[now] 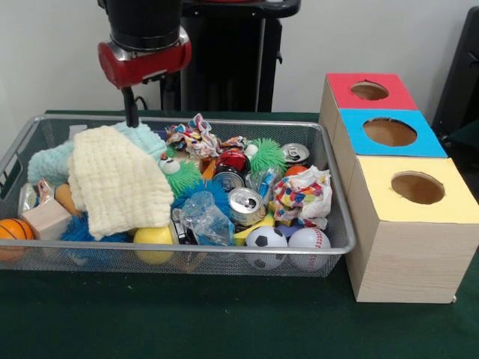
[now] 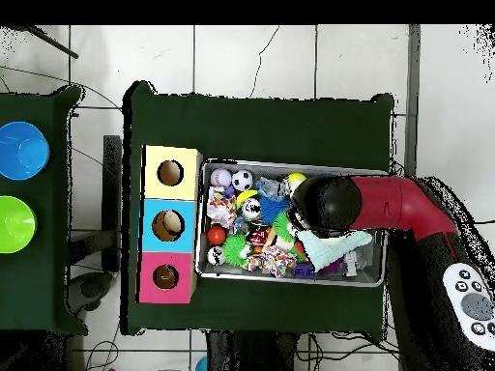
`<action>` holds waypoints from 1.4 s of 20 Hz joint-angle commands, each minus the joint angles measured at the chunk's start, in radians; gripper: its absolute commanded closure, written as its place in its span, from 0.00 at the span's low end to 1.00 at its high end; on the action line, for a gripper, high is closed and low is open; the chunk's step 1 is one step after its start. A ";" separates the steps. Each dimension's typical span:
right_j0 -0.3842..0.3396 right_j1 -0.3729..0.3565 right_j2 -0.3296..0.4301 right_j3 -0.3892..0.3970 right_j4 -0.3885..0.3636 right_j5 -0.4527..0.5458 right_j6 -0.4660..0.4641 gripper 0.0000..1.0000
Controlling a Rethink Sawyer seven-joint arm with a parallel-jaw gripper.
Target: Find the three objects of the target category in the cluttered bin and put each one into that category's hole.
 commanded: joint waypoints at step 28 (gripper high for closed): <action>-0.213 0.352 0.294 0.294 0.220 -0.539 0.045 0.00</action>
